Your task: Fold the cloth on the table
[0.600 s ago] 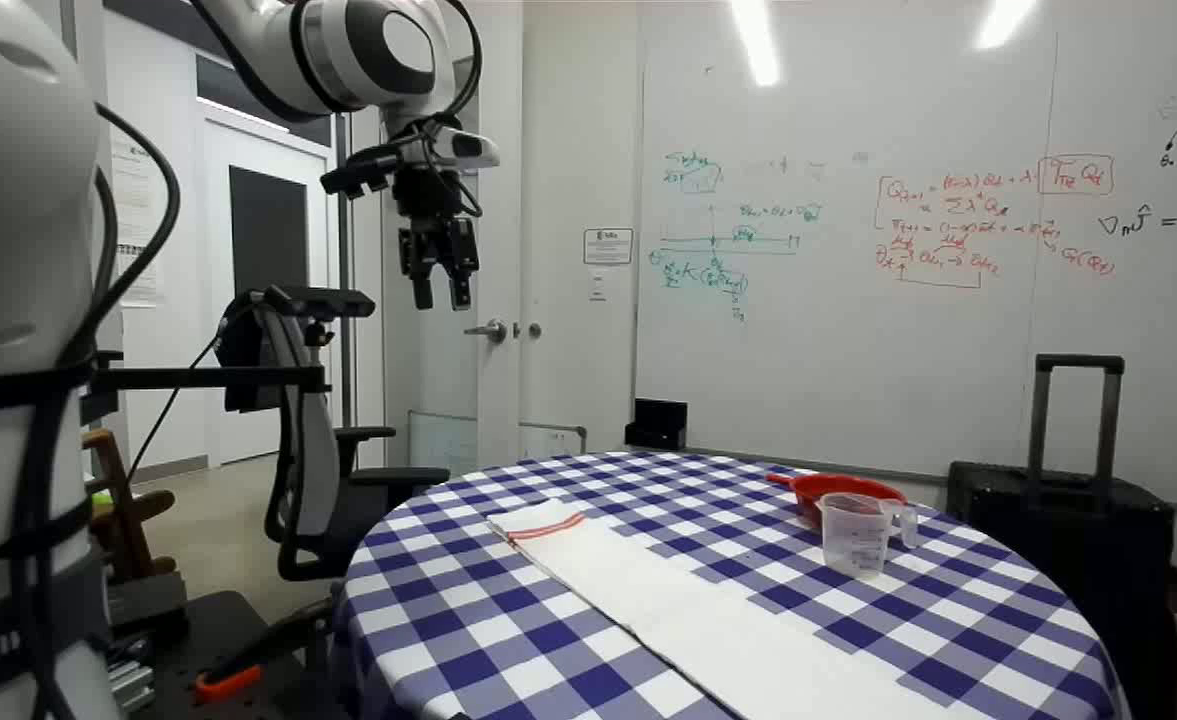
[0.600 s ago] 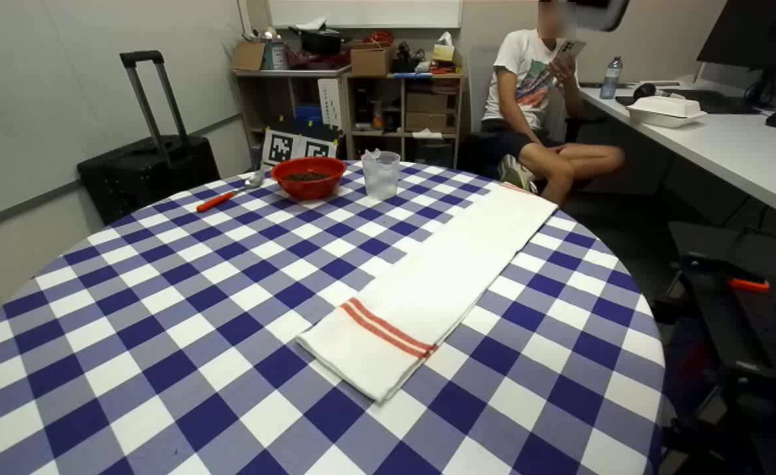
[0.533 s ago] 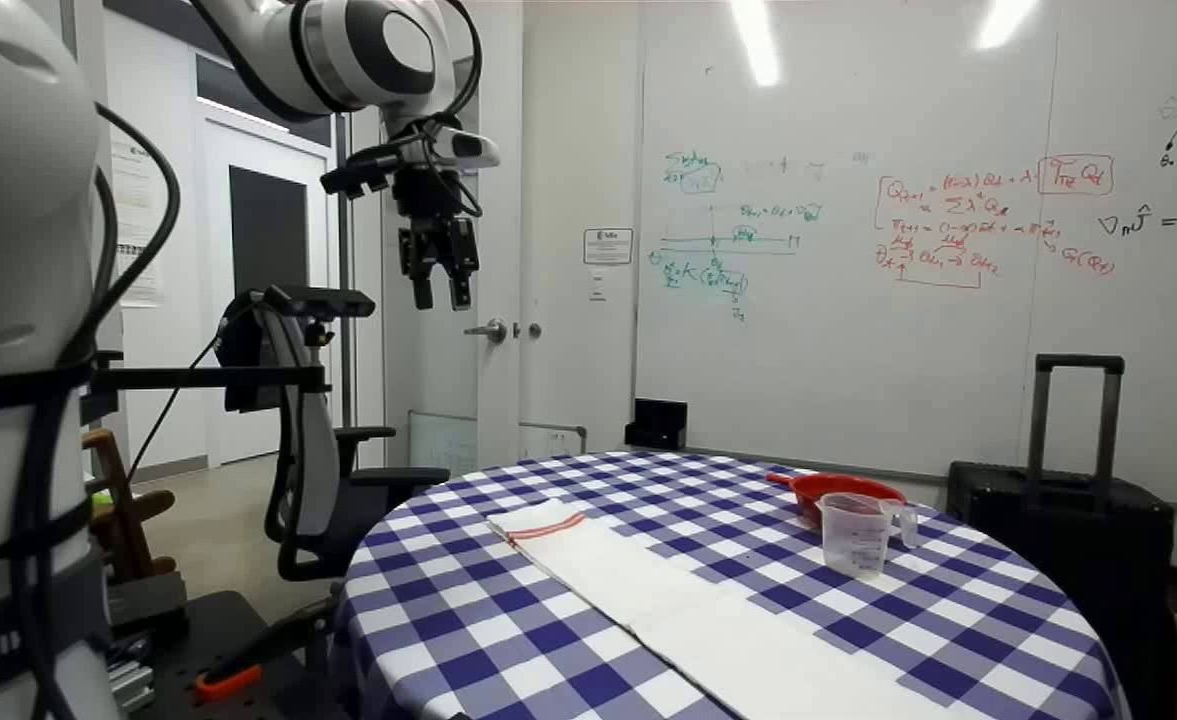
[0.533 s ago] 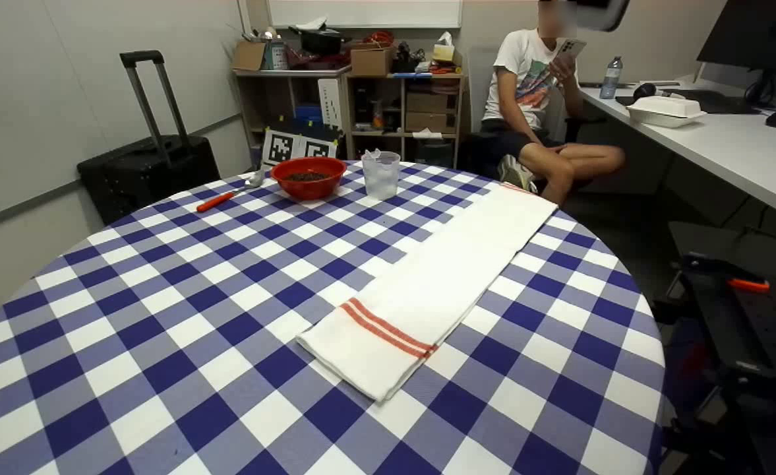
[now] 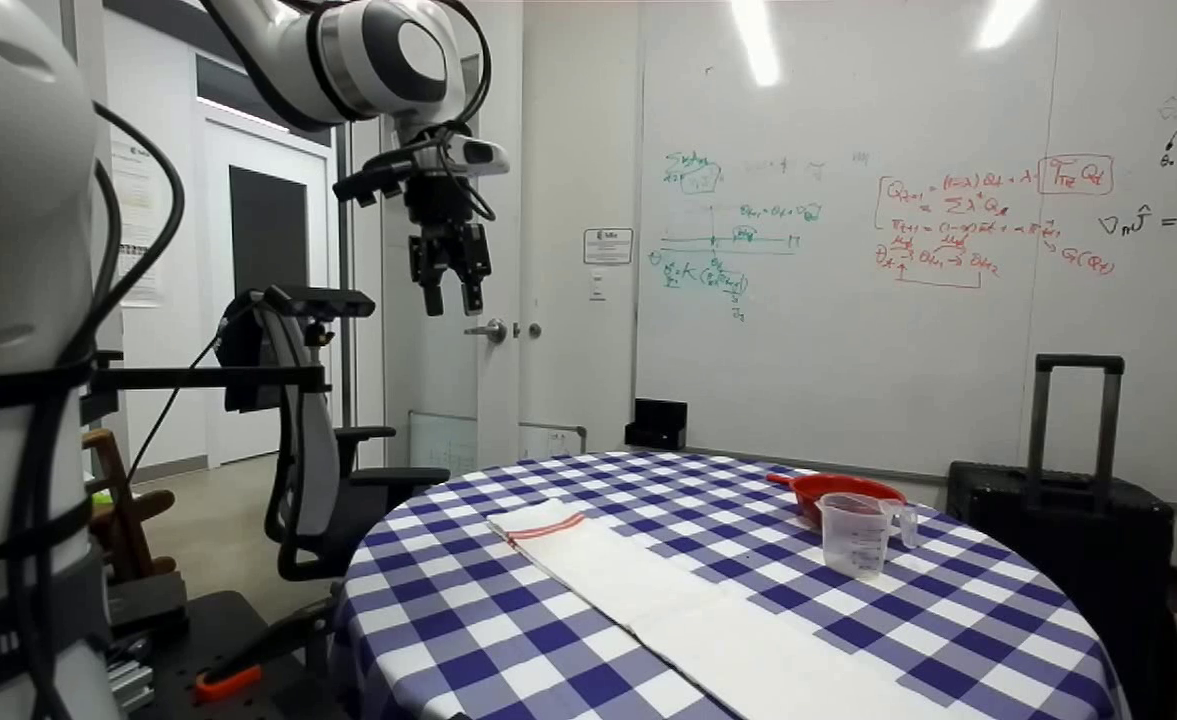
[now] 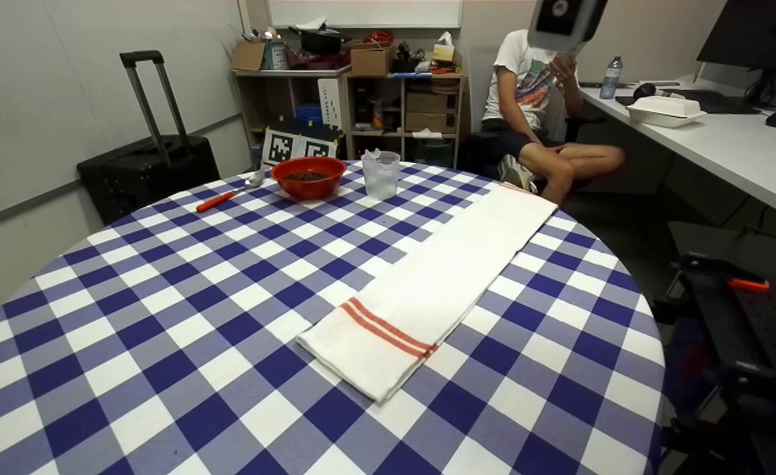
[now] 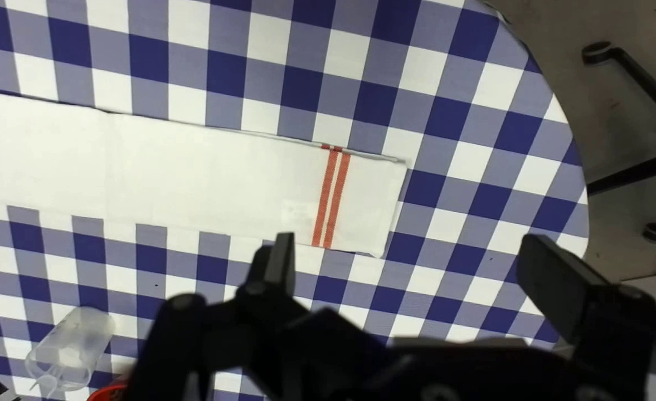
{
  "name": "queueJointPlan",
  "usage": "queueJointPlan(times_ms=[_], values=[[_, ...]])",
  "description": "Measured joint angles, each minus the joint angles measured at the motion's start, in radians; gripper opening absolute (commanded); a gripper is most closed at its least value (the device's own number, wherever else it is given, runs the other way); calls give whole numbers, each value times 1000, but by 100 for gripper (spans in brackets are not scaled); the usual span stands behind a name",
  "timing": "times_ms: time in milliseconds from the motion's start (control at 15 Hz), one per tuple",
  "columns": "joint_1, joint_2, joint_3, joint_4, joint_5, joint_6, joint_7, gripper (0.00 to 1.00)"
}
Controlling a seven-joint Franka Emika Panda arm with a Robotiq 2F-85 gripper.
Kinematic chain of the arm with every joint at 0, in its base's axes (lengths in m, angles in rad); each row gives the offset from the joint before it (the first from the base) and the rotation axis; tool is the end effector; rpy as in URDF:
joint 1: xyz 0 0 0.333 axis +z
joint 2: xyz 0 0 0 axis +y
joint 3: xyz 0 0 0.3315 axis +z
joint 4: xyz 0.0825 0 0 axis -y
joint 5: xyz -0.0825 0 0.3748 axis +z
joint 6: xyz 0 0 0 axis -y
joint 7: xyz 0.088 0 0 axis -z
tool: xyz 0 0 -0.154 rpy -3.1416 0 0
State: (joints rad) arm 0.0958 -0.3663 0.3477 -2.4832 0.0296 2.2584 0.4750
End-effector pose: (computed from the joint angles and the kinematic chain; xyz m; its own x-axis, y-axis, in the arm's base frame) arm 0.3897 0.1859 0.3985 0.9864 -0.0597 0.1531 -0.0651 -0.9974 0.0306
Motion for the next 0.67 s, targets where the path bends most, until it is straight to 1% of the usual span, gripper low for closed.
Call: queueJointPlan(times_ms=[267,667], values=[[-2,103,5,85,-65,0,55,100],[4,299,3,219,-203,0,225,100]])
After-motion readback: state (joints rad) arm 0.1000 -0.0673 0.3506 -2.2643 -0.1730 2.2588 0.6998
